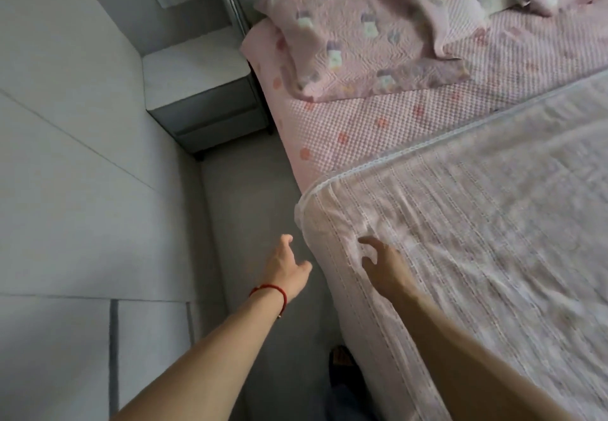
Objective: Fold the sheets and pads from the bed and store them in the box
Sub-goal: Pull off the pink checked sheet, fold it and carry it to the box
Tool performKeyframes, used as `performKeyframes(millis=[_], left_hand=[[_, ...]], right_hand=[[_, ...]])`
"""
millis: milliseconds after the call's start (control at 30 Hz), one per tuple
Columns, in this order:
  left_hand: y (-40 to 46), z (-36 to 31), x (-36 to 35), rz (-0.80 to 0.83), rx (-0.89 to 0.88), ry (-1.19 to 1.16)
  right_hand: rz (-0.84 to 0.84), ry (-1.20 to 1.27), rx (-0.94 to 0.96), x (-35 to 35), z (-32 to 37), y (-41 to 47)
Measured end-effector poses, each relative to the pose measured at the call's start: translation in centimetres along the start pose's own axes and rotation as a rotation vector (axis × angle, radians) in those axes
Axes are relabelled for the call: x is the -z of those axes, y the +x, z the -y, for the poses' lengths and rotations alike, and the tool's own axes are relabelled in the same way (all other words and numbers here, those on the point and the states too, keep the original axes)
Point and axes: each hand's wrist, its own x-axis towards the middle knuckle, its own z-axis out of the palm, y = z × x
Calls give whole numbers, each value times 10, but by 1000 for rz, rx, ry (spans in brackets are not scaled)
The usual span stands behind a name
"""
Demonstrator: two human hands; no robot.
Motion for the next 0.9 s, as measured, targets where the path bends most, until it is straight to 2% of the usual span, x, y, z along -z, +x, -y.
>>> performKeyframes(millis=[100,200,300,400,533,667,900], left_hand=[[86,-13,-13,62,37,5],[171,-27,-27,56,2,56],[240,-49,-36,-19,-87,140],[283,-61,-48,-16,-132,212],[300,-59,-57,-73,-181,262],[291,-48,-66,-146,-409,323],[279,-38,-57,-220,-730,689]], right_hand=[[-9,-232,-98,-14,-10,80],[-20,-234,-190,-38,-25,127],[-27,-267,-227,-57,-33,148],[-3,-260,-275,-65,-35,161],[-1,-257,-292,-65,-37,165],[2,-265,-308,-67,-36,168],[-13,-286,-315,-66,-33,170]])
